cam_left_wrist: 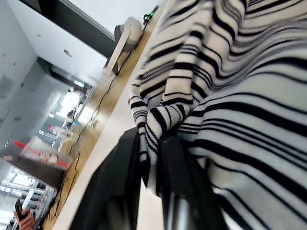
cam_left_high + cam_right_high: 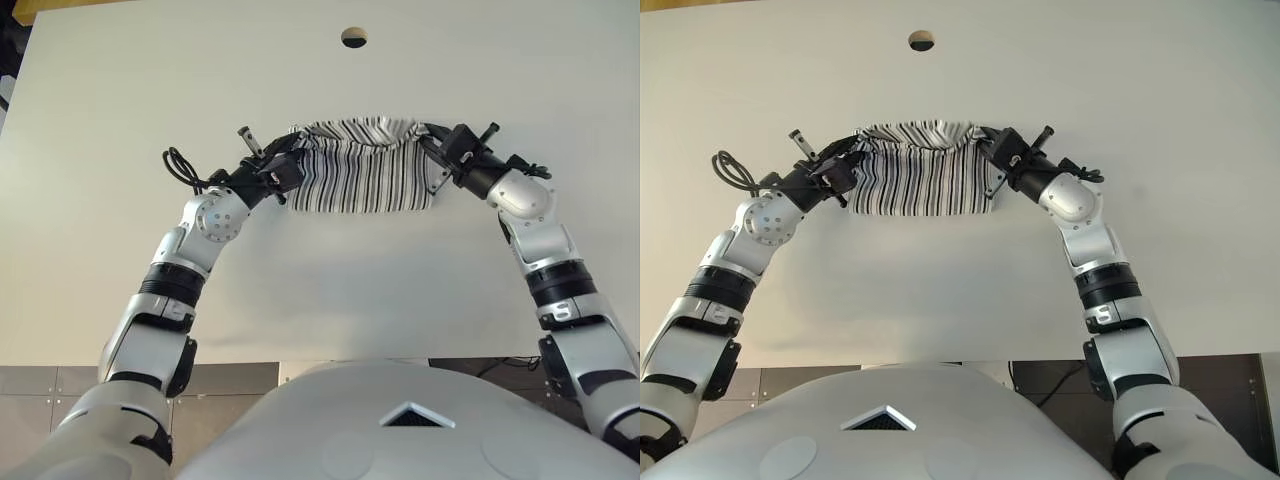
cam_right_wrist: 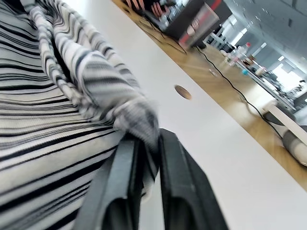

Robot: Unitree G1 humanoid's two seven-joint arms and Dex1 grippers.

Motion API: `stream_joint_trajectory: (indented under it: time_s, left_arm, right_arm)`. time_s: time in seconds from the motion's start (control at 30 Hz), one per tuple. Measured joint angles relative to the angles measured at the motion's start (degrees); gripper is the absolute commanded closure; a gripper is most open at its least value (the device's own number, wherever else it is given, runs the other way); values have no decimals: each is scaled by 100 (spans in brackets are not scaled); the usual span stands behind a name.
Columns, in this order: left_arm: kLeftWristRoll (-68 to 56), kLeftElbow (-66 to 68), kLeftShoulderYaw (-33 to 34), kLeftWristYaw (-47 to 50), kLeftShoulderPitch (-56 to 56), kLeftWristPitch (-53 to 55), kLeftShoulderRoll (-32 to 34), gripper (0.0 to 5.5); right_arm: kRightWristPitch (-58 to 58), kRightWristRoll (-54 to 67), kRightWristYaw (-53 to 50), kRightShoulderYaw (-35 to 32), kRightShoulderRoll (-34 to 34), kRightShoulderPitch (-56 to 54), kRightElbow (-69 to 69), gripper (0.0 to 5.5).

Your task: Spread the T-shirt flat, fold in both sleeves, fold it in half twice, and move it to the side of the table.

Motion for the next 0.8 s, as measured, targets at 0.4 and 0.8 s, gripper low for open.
stream_joint_trajectory:
  time_s: [0.4,0.8]
  left_arm:
    - [258,1385,332,1240,-870,396,-312,338]
    - [91,2251,720,2476,-972,654,-442,338]
  right_arm:
    - [-428,-616,-826,-86,701,-601,330,302]
    - [101,-864,-316,437,1867,-1524,2603,302]
